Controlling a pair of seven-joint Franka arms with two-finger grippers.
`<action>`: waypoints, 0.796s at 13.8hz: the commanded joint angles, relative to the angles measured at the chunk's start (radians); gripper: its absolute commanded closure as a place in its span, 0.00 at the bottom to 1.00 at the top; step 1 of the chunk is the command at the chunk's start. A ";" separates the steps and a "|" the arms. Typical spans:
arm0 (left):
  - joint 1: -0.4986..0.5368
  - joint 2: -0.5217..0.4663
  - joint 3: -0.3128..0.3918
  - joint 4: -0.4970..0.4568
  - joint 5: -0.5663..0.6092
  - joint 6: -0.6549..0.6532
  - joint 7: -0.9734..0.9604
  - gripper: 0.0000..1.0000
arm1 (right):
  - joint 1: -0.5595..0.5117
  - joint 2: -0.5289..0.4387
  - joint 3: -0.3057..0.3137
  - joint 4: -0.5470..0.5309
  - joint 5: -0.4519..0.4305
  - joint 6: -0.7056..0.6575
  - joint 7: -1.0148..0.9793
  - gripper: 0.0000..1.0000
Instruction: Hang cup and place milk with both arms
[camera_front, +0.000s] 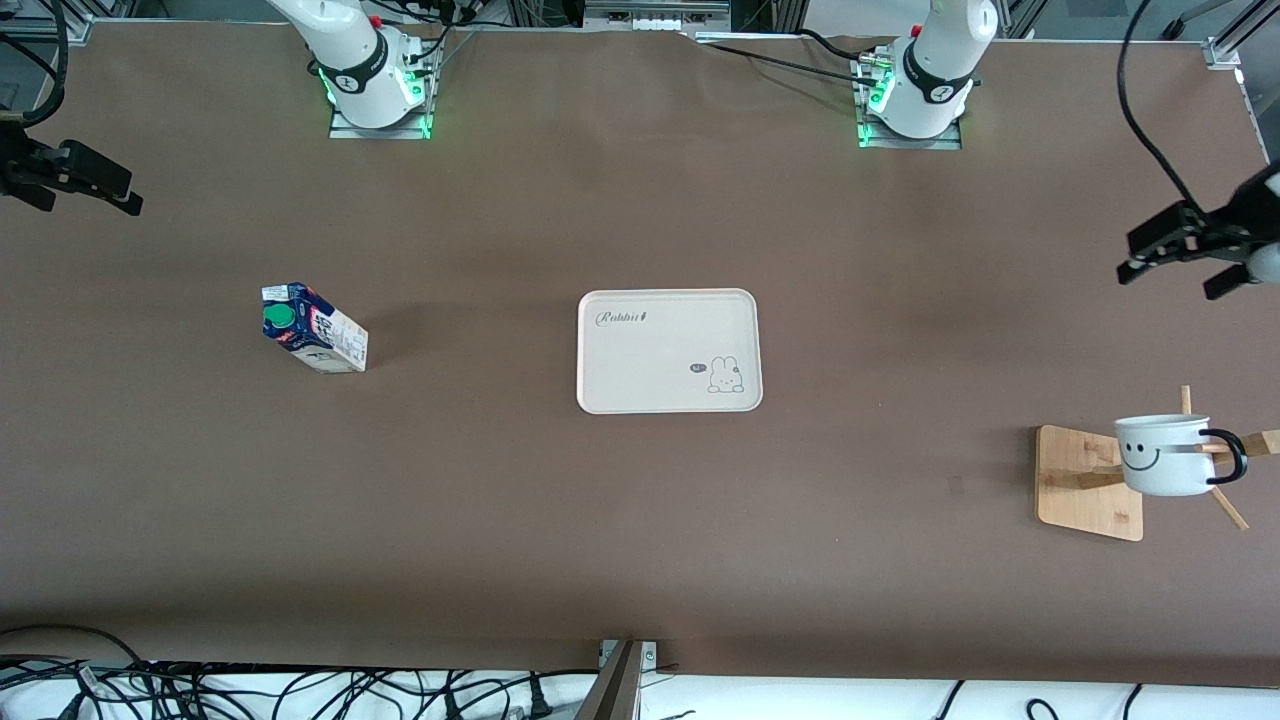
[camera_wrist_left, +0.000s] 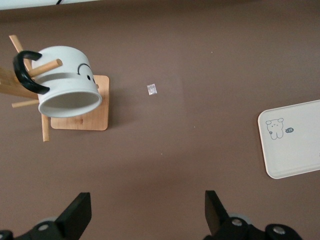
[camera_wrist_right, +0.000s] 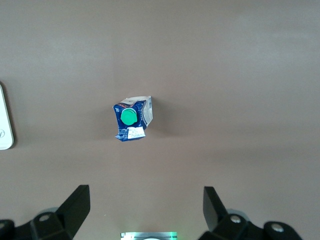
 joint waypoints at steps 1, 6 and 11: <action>-0.044 0.030 -0.004 0.034 0.028 -0.051 -0.066 0.00 | -0.006 0.024 0.011 0.049 -0.029 -0.013 0.013 0.00; -0.053 0.045 -0.020 0.023 0.016 -0.056 -0.066 0.00 | -0.006 0.024 0.008 0.051 0.003 -0.036 0.024 0.00; -0.103 0.062 -0.011 0.032 0.019 -0.080 -0.073 0.00 | -0.006 0.024 0.009 0.051 0.008 -0.061 0.032 0.00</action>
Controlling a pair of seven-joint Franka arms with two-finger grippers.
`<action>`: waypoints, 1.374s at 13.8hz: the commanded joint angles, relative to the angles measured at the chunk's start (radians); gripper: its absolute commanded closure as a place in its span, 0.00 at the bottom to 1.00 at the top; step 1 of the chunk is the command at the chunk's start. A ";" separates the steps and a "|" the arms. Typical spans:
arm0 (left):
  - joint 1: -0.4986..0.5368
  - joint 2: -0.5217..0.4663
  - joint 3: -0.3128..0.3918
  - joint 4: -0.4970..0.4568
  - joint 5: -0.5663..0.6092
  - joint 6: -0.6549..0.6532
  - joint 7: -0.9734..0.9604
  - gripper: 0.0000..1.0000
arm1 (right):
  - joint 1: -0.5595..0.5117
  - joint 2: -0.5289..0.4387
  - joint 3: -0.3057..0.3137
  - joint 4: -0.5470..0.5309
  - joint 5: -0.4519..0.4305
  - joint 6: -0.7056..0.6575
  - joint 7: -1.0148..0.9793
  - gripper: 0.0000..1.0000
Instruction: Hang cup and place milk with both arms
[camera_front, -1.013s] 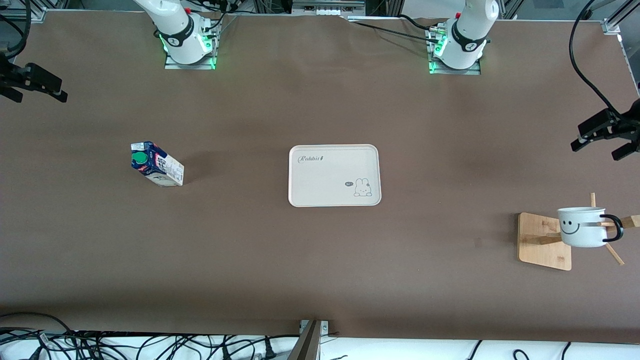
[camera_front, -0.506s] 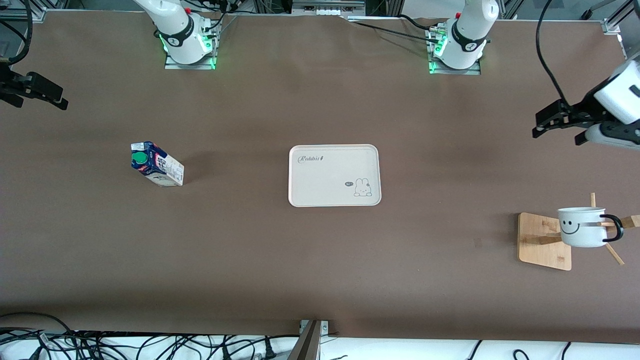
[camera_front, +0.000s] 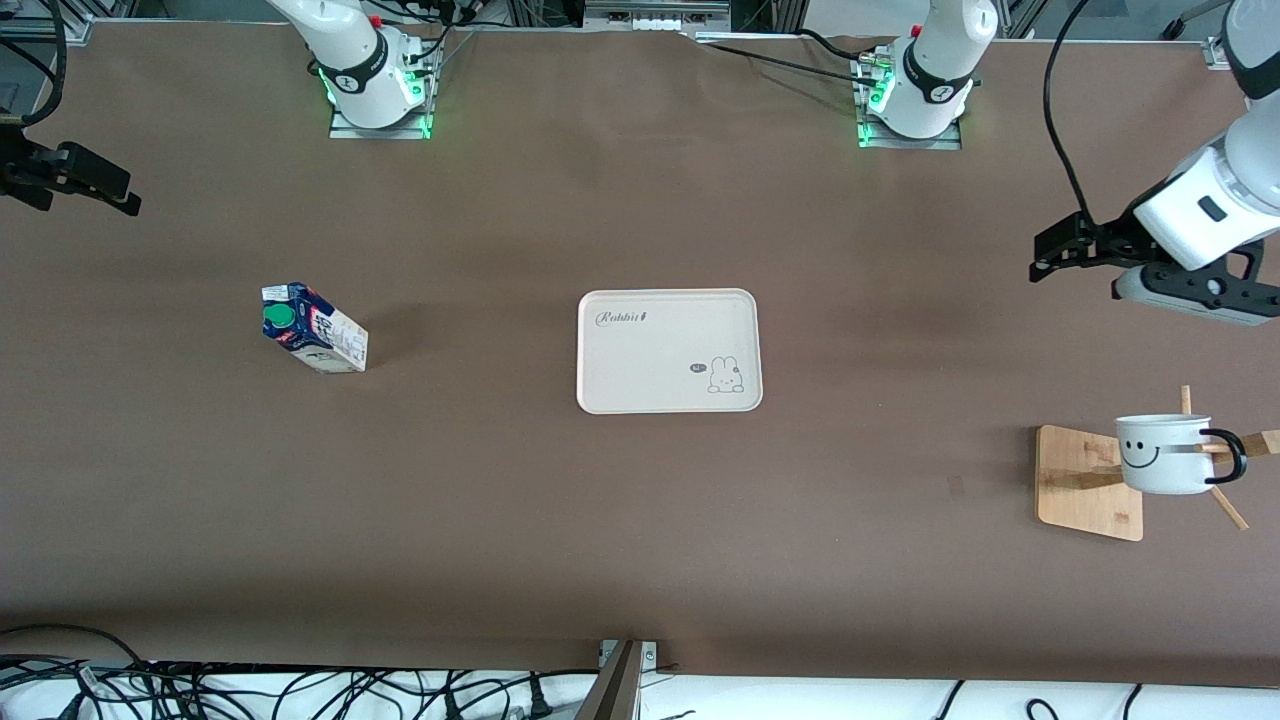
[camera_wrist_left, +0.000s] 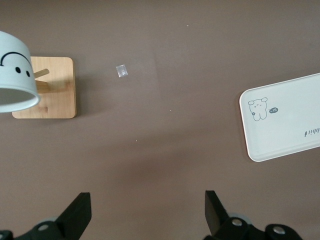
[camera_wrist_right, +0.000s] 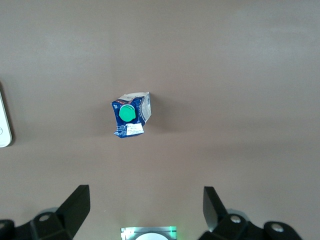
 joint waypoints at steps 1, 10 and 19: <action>-0.015 0.017 0.002 0.040 0.025 -0.068 -0.033 0.00 | -0.006 0.010 0.007 0.027 0.012 -0.024 0.016 0.00; -0.009 0.107 0.005 0.186 0.042 -0.266 -0.150 0.00 | -0.006 0.010 0.007 0.027 0.012 -0.026 0.015 0.00; -0.015 0.090 -0.008 0.289 0.119 -0.385 -0.181 0.00 | -0.006 0.008 0.009 0.027 0.012 -0.029 0.016 0.00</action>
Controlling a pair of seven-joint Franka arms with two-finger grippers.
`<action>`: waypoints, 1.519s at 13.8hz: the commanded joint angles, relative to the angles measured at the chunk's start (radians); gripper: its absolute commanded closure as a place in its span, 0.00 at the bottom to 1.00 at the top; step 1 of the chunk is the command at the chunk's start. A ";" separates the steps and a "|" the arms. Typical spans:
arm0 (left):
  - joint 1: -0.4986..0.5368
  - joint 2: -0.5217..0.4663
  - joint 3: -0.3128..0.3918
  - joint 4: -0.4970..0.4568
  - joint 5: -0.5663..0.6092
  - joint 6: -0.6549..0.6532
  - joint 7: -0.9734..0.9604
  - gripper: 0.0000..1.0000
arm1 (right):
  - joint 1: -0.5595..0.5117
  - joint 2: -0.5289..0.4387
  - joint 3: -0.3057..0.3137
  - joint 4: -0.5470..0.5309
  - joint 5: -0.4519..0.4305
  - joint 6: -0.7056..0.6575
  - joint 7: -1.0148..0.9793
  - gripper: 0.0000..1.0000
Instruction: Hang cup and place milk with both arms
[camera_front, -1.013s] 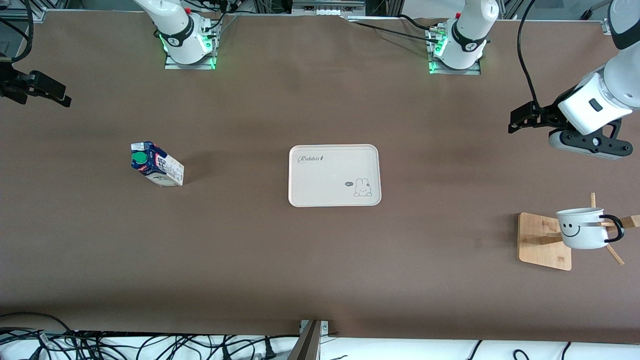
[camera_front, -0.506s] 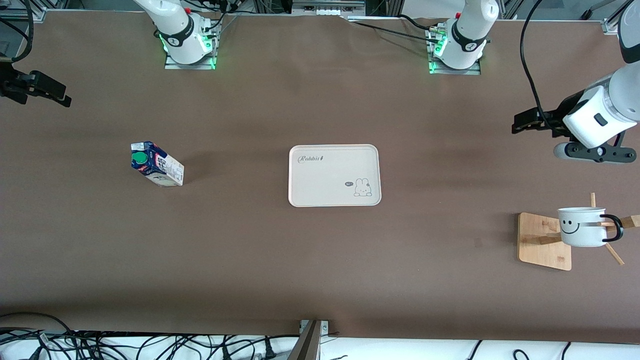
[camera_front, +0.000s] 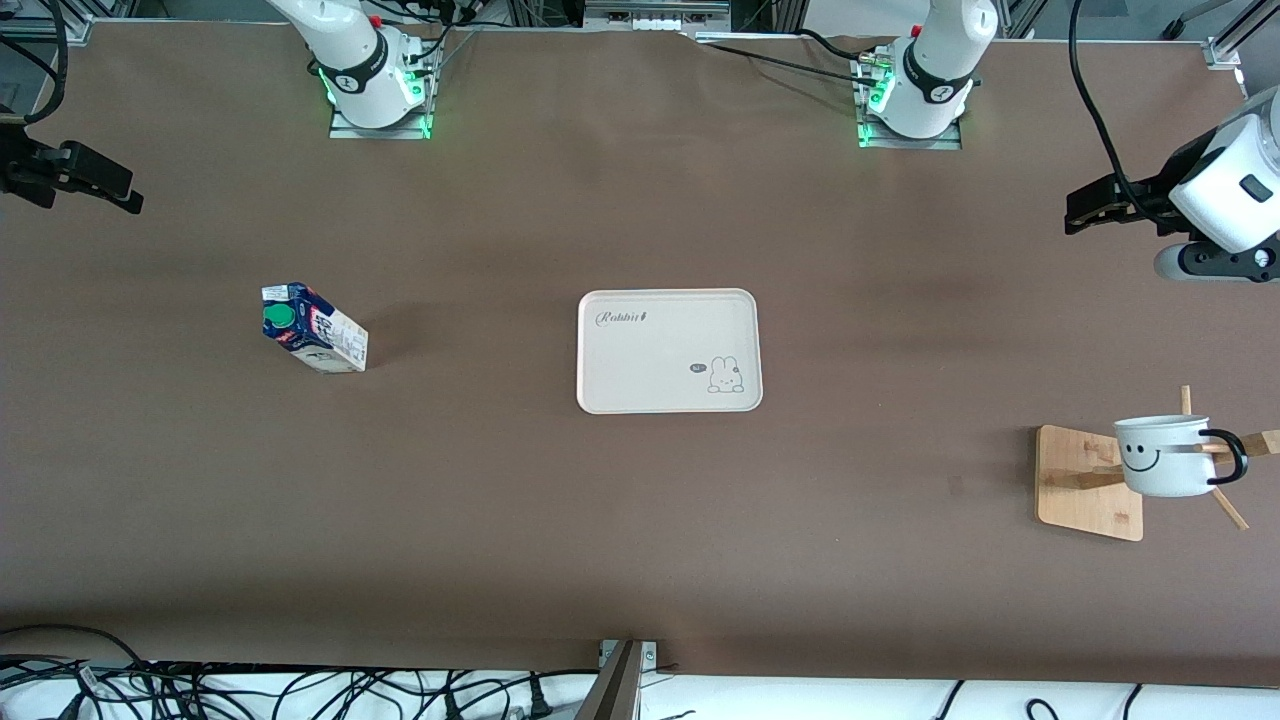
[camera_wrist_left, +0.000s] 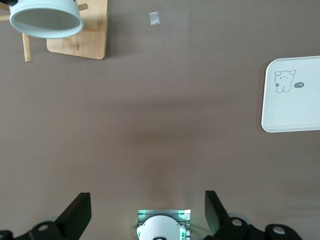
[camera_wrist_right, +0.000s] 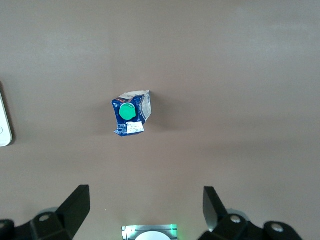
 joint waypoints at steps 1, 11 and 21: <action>-0.006 0.006 -0.005 0.021 0.016 -0.002 -0.008 0.00 | -0.006 0.008 0.007 0.026 0.012 -0.023 0.012 0.00; 0.022 -0.137 -0.002 -0.251 -0.030 0.283 -0.003 0.00 | -0.009 0.011 0.004 0.024 0.010 -0.014 0.003 0.00; 0.037 -0.203 0.007 -0.389 -0.042 0.453 -0.002 0.00 | -0.009 0.011 0.003 0.024 0.010 -0.021 0.001 0.00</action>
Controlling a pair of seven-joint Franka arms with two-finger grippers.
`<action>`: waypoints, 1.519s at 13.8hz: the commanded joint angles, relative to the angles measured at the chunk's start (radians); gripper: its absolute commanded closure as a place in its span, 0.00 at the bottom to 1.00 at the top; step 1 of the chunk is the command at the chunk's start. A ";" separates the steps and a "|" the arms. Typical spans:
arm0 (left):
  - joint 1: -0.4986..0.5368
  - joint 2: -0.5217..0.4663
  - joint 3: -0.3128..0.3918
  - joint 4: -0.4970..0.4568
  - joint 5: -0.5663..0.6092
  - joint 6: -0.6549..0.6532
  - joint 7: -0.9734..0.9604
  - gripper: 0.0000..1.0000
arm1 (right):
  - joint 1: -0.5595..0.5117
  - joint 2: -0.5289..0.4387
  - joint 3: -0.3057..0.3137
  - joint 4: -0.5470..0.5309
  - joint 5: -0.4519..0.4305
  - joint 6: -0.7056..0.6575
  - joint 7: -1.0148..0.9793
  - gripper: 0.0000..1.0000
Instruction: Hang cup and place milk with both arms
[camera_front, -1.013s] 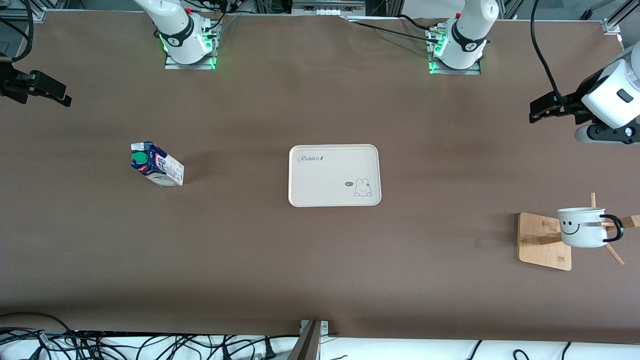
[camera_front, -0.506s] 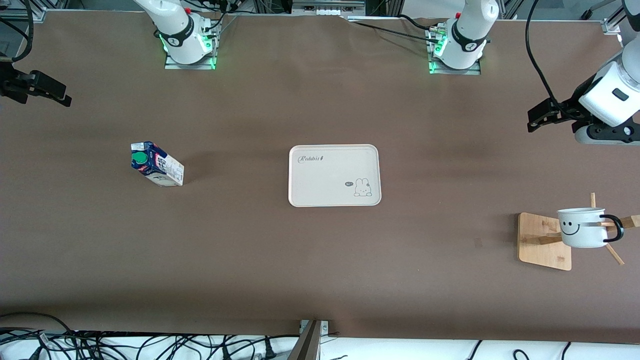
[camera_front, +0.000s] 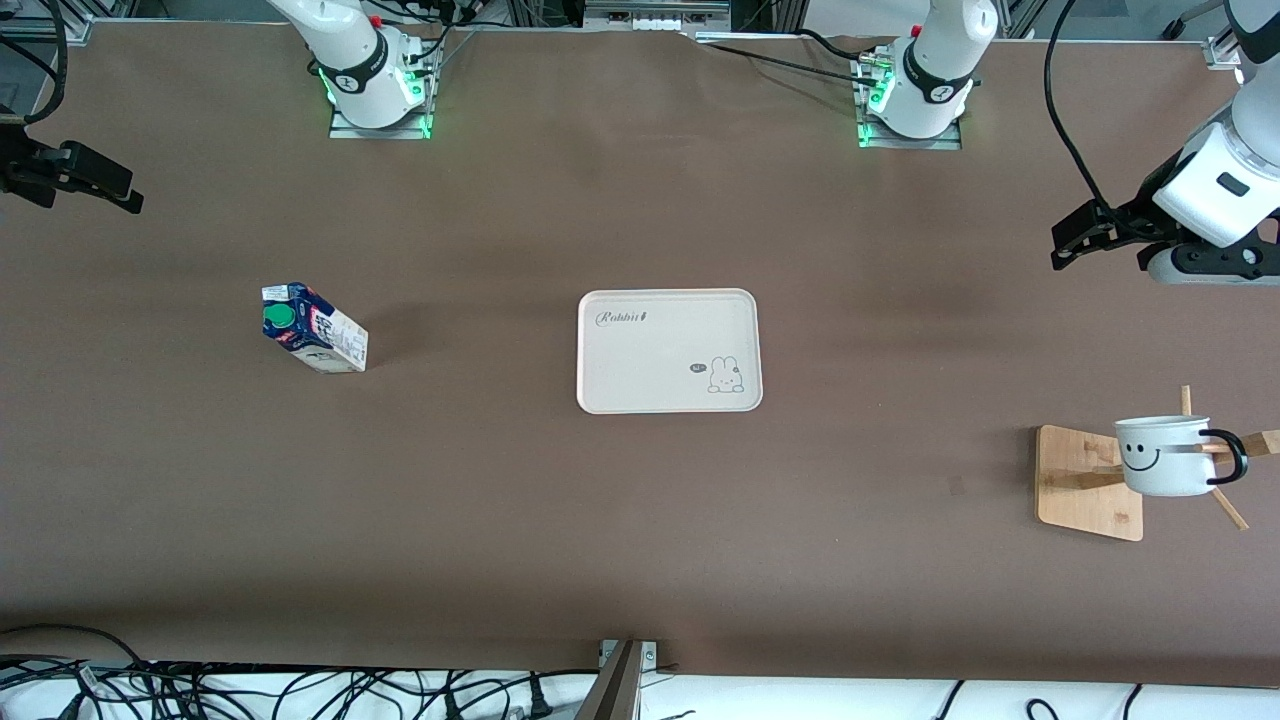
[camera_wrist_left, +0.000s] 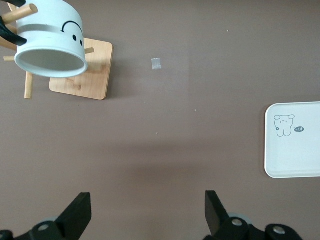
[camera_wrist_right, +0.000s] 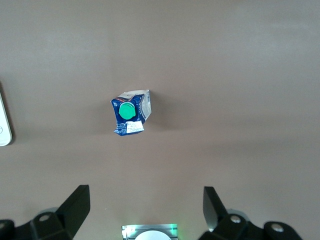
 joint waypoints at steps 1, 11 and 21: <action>0.008 -0.031 0.003 -0.032 -0.008 0.057 0.015 0.00 | -0.009 0.010 0.004 0.024 0.010 -0.019 0.001 0.00; 0.026 -0.035 -0.038 0.104 -0.037 -0.183 -0.078 0.00 | -0.009 0.010 0.004 0.024 0.009 -0.017 0.001 0.00; 0.031 -0.034 -0.053 0.104 -0.051 -0.182 -0.066 0.00 | -0.007 0.010 0.005 0.024 0.006 -0.019 0.003 0.00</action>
